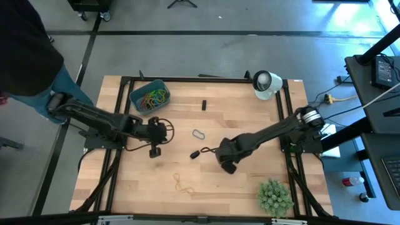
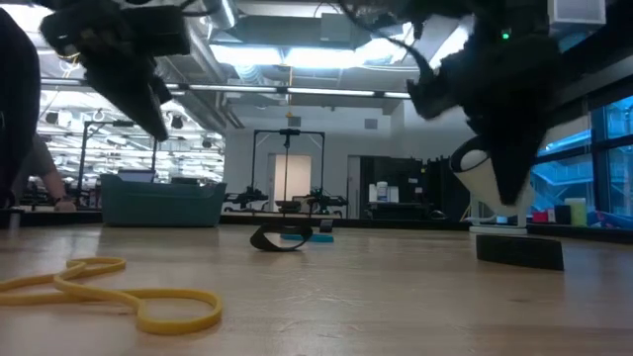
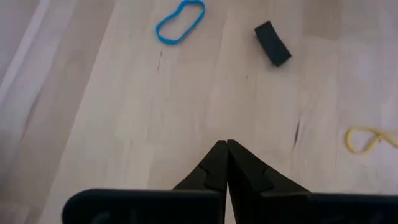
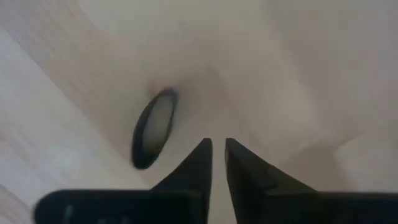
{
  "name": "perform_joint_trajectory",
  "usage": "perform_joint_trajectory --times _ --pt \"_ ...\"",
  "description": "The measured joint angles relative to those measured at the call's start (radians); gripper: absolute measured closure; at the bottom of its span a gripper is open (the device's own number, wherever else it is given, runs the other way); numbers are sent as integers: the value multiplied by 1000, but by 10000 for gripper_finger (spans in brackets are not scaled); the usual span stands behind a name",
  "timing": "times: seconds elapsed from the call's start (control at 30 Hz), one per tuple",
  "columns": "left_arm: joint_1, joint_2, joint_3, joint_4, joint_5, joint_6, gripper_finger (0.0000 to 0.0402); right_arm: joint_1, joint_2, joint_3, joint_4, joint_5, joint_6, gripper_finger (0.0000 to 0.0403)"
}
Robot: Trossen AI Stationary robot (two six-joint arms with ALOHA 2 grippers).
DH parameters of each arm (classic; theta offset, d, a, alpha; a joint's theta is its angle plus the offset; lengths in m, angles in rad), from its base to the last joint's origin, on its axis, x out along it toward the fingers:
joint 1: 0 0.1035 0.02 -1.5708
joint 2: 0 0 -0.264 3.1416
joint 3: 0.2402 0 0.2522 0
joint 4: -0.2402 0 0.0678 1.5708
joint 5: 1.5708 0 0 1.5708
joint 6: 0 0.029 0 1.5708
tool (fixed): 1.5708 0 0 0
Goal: Pick and place rubber bands into bin
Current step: Put the bottom right black rubber band into the bin
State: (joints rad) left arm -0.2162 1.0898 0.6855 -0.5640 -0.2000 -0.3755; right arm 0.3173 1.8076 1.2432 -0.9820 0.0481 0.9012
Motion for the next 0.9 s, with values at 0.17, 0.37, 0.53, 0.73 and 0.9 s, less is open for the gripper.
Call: perform_joint_trajectory --times 0.17,0.37,0.53,0.73,0.9 --pt "22 -137 -105 49 16 -29 400 19 50 -20 97 -82 149 312" --pt "22 -226 -145 53 56 -73 399 44 46 -20 164 -80 265 263" --pt "22 -243 -146 86 61 -75 394 50 78 -20 141 -50 272 252" --pt "22 -224 -146 161 44 -75 368 50 151 -15 174 -14 266 280" --pt "22 -204 -146 243 67 -75 312 50 144 1 210 -5 292 387"
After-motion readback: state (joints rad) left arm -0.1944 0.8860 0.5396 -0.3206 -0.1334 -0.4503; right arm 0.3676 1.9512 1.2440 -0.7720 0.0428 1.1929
